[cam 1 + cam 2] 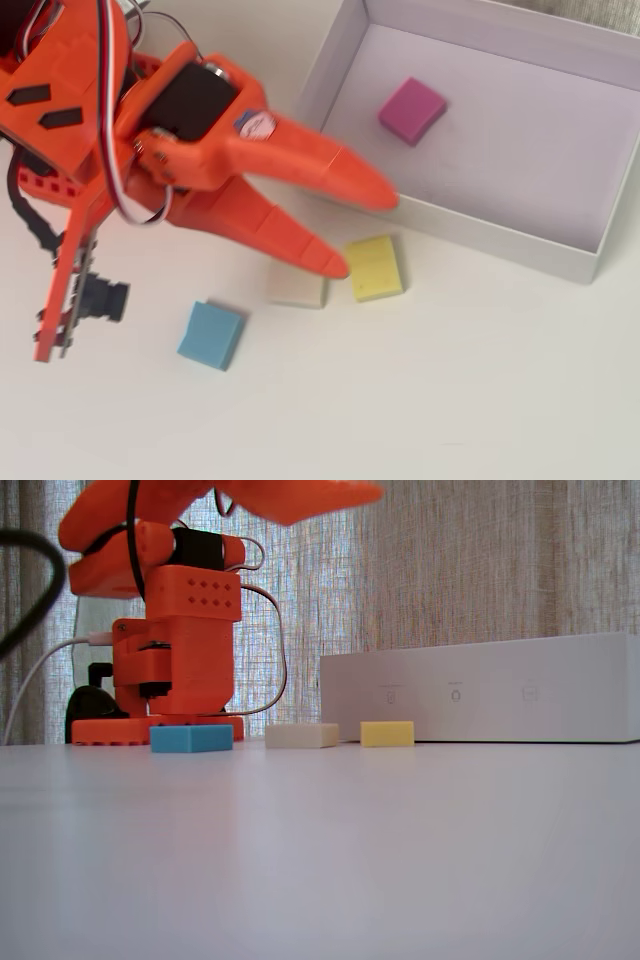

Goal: Grasp the pink cuboid and put it in the bin.

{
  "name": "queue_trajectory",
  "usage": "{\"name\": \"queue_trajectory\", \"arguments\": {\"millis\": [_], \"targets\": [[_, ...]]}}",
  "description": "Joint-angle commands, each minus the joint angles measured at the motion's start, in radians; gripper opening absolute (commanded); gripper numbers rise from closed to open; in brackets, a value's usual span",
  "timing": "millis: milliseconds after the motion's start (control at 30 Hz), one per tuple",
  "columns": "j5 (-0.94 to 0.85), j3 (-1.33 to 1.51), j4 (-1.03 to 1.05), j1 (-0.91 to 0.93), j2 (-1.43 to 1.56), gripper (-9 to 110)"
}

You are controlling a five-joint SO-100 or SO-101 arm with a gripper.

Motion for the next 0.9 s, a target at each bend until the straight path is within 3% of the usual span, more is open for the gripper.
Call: {"name": "queue_trajectory", "arguments": {"millis": [0, 467, 600, 733, 867], "targets": [[0.031, 0.018, 0.115, 0.037, 0.057, 32], [0.044, 0.100, 0.336, 0.106, 0.081, 21], [0.040, 0.095, 0.357, 0.104, 0.081, 6], [0.037, 0.092, 0.371, 0.103, 0.081, 3], [0.026, 0.092, 0.371, 0.095, 0.081, -8]]}}
